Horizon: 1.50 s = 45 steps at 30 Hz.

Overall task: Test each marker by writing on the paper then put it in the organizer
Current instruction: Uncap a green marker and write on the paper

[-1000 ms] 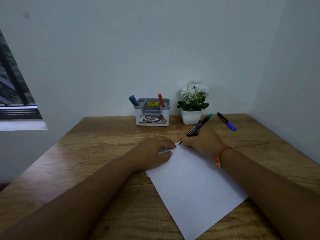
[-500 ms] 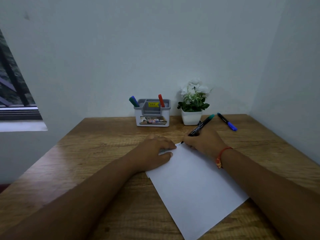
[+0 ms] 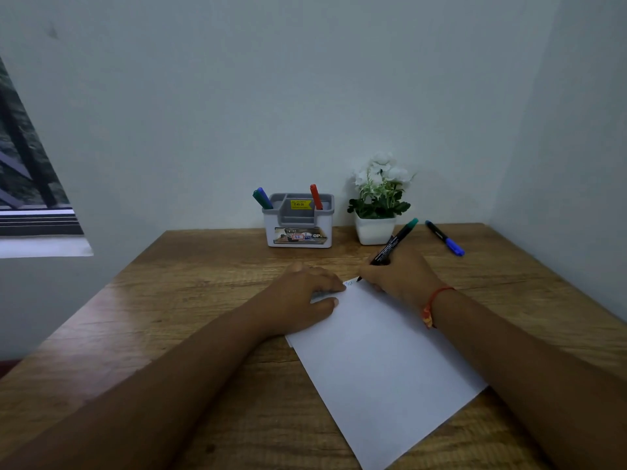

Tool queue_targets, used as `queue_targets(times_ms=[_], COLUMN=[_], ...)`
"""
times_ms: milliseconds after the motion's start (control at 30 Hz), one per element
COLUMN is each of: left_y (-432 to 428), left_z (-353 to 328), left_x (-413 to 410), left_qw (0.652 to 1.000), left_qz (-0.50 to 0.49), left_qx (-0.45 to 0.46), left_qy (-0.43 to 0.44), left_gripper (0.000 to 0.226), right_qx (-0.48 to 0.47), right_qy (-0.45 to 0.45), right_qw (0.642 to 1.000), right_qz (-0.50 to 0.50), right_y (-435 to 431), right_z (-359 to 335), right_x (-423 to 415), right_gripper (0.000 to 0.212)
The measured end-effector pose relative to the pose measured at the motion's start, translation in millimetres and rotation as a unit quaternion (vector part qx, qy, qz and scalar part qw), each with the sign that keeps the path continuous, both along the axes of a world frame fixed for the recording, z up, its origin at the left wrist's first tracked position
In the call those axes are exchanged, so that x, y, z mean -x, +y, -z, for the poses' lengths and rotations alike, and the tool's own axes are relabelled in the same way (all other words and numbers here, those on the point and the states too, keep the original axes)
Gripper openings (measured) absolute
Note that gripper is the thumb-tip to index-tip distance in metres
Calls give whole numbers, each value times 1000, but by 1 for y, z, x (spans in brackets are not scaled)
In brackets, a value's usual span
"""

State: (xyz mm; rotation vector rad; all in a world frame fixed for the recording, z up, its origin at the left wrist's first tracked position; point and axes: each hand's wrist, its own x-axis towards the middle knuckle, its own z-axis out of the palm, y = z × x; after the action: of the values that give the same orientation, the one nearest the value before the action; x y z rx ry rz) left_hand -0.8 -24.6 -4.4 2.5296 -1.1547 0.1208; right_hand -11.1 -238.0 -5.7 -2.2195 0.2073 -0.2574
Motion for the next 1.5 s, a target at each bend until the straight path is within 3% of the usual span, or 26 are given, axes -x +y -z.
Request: queue_targets(times_ms=[133,267,400,667,1500], left_y=[-1,1,1,1,1], left_z=[0,-1,1,1,2], left_x=[0,1,-1,-2,-2], left_qw=[1000,1000,1000,1000,1000], left_qz=[3,7,5,8,8], left_qx=[2,5,4,4,11], left_qy=[1,8,0,0,2], left_gripper=[37,37,36,36,36], right_qx=[-7,-71,-129,-56,-32], right_qy=[5,-8,3,27,4], right_qw=[1000,997,992,998,999], right_qz=[4,5,10,-5,10], right_y=[0,-3,-3,-5,-3], right_z=[-2,-10,-16,-11,-12], right_x=[1,7,12,8,8], right_gripper=[19,20,3,24,17])
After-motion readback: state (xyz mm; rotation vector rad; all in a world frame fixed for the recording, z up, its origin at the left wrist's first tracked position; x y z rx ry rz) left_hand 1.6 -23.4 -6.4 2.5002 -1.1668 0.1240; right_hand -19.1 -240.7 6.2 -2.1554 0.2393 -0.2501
